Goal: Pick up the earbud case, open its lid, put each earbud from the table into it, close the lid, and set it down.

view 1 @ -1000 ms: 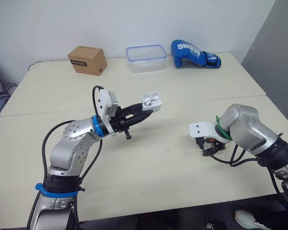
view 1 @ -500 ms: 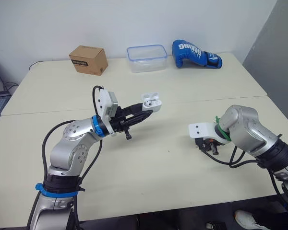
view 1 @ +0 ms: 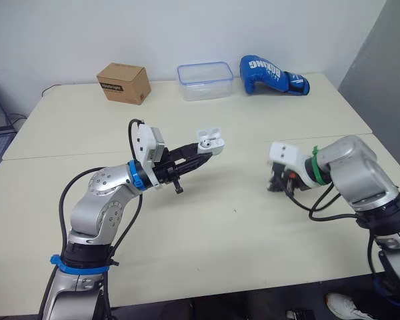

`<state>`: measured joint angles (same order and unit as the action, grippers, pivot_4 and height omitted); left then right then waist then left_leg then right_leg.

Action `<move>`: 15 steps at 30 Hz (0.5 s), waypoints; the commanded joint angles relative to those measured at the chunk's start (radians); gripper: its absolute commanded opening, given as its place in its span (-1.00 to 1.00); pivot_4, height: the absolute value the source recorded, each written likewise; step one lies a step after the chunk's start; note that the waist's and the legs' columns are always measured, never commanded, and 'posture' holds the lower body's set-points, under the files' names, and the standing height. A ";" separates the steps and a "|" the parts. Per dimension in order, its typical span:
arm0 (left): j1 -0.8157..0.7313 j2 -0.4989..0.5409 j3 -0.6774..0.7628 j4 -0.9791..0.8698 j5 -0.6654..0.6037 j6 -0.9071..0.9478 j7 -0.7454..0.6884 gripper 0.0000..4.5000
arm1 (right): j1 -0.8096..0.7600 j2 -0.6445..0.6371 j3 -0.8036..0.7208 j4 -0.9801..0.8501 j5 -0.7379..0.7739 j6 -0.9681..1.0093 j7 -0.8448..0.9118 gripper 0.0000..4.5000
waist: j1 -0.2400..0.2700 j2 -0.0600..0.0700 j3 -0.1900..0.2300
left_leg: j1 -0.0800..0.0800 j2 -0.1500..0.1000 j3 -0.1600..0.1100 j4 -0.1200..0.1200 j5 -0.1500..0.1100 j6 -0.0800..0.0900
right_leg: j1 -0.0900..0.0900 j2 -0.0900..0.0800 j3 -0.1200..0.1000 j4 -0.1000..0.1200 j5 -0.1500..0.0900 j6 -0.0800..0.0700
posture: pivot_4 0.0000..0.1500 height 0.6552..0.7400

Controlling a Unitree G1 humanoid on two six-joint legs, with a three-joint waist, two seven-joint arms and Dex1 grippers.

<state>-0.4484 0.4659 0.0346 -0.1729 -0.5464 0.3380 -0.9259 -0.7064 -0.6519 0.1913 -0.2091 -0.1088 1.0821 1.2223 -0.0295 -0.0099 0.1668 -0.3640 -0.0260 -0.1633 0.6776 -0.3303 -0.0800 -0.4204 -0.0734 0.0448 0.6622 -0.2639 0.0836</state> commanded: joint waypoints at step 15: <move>-0.081 -0.017 0.011 0.089 0.005 -0.049 -0.013 -0.64 | 0.011 0.488 -0.484 -0.363 0.321 0.101 -0.581 -0.83 | -0.007 0.001 0.000 | 0.000 0.000 0.000 0.000 0.000 -0.001 | -0.001 0.000 0.000 0.002 0.000 0.000 | 1.00 1.00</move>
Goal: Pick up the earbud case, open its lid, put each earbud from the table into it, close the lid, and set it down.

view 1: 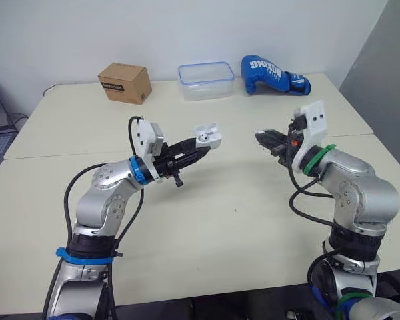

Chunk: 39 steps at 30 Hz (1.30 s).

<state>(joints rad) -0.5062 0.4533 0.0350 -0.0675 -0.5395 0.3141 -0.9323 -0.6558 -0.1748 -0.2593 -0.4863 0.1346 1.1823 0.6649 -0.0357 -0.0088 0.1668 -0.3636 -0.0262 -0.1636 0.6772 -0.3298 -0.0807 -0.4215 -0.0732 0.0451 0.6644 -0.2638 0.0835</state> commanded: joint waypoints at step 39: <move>-0.037 -0.042 -0.012 -0.062 -0.017 0.019 -0.016 -0.64 | -0.056 -0.049 0.241 -0.033 0.285 -0.250 -0.200 -0.83 | -0.017 0.000 0.000 | 0.000 0.000 0.000 0.000 0.000 0.000 | 0.000 0.000 0.000 -0.001 0.000 0.000 | 1.00 1.00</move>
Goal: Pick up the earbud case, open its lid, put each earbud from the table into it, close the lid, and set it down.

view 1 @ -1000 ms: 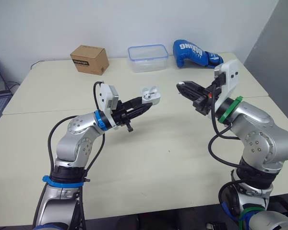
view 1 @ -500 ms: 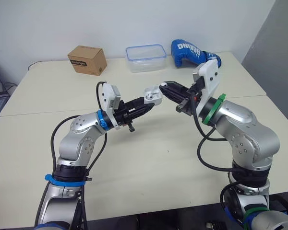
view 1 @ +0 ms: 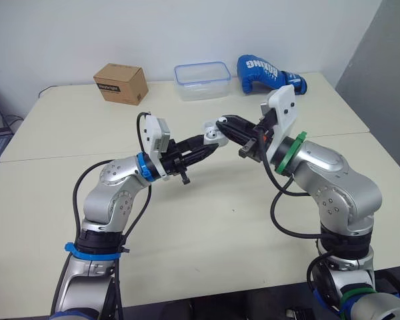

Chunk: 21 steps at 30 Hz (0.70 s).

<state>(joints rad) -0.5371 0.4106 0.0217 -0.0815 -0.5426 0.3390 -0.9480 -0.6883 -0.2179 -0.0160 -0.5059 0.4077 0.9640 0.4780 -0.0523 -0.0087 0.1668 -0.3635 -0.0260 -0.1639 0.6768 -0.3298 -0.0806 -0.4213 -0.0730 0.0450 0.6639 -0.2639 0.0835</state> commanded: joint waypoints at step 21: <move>-0.015 0.003 0.014 -0.047 -0.017 -0.002 0.012 -0.64 | 0.003 -0.068 0.061 -0.011 0.006 -0.089 -0.032 -0.83 | 0.000 0.000 0.000 | 0.000 0.000 0.000 0.000 0.000 0.000 | 0.000 0.000 0.000 0.000 0.000 0.000 | 1.00 1.00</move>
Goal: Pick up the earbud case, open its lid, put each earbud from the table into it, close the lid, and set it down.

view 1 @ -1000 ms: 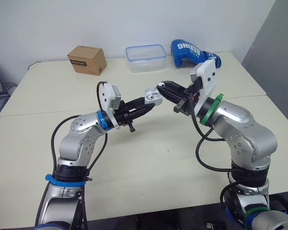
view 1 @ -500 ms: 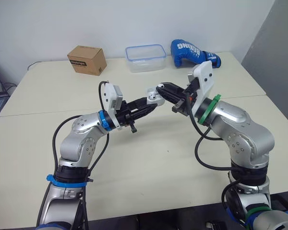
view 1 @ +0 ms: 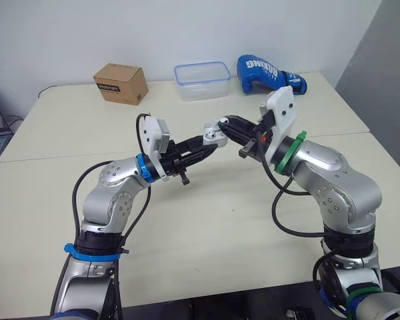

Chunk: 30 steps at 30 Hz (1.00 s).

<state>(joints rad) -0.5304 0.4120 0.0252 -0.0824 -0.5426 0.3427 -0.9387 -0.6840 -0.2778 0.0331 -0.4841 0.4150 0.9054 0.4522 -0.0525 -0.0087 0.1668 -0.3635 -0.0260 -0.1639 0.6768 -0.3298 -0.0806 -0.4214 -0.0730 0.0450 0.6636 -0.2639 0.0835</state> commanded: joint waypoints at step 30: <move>-0.030 -0.002 0.019 -0.053 -0.022 0.007 0.009 -0.64 | 0.001 -0.002 0.027 -0.043 -0.024 -0.092 -0.029 0.55 | 0.000 0.000 0.000 | 0.000 0.000 0.000 0.000 0.000 0.000 | 0.000 0.000 0.000 0.000 0.000 0.000 | 1.00 1.00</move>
<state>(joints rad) -0.5361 0.4100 0.0397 -0.0863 -0.5493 0.3653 -0.9272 -0.6491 -0.2917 0.0743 -0.4972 0.3481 0.8196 0.4128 -0.0524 -0.0087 0.1668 -0.3636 -0.0260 -0.1639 0.6768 -0.3299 -0.0806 -0.4211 -0.0729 0.0450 0.6633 -0.2639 0.0835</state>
